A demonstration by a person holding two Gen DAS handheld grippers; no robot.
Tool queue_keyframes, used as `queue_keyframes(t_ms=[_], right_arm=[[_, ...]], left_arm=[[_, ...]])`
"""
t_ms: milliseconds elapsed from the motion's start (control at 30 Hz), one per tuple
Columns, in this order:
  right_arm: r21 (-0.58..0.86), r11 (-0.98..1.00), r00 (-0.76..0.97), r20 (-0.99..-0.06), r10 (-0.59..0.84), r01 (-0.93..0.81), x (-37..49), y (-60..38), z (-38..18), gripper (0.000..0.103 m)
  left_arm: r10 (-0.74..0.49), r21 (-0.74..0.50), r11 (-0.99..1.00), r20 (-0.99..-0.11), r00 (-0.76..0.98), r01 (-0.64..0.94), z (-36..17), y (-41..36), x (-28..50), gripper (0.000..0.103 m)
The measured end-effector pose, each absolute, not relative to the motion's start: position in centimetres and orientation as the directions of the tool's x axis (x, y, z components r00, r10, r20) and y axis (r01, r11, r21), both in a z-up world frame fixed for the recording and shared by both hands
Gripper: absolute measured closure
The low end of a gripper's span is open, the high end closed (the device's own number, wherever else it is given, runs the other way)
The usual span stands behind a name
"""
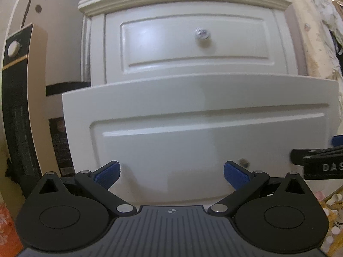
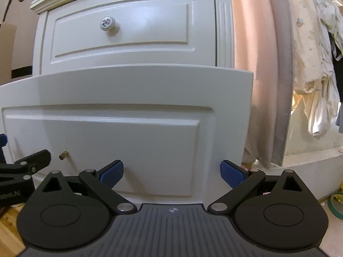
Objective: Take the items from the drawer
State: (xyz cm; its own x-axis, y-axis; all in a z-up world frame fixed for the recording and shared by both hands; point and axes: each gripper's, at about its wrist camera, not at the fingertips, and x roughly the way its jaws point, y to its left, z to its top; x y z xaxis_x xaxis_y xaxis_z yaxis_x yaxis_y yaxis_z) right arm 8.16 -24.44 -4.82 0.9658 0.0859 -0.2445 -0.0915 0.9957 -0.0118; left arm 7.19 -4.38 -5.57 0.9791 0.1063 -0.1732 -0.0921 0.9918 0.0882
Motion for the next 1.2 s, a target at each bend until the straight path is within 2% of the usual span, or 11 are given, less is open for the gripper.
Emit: queue_keyframes(t_ms=[333,533,1200], right_arm=[[-0.04,0.996,0.969,-0.241,0.062,-0.074,9.3,-23.8,-5.0,0.0],[-0.05,0.995,0.968,-0.24,0.071,-0.086,11.0,-23.7,-5.0,0.0],[-0.057,0.995,0.973,-0.224,0.062,-0.077,13.5,-23.3,-5.1,0.0]], left_arm=[[0.092,0.056,0.995,-0.215,0.972,-0.081,-5.5,-3.2,9.5,0.0],[0.114,0.068,0.993,-0.218,0.969,-0.101,-5.6,-2.6,11.2,0.0],[0.075,0.03,0.997,-0.256,0.964,-0.069,-6.1,-1.3,14.0,0.0]])
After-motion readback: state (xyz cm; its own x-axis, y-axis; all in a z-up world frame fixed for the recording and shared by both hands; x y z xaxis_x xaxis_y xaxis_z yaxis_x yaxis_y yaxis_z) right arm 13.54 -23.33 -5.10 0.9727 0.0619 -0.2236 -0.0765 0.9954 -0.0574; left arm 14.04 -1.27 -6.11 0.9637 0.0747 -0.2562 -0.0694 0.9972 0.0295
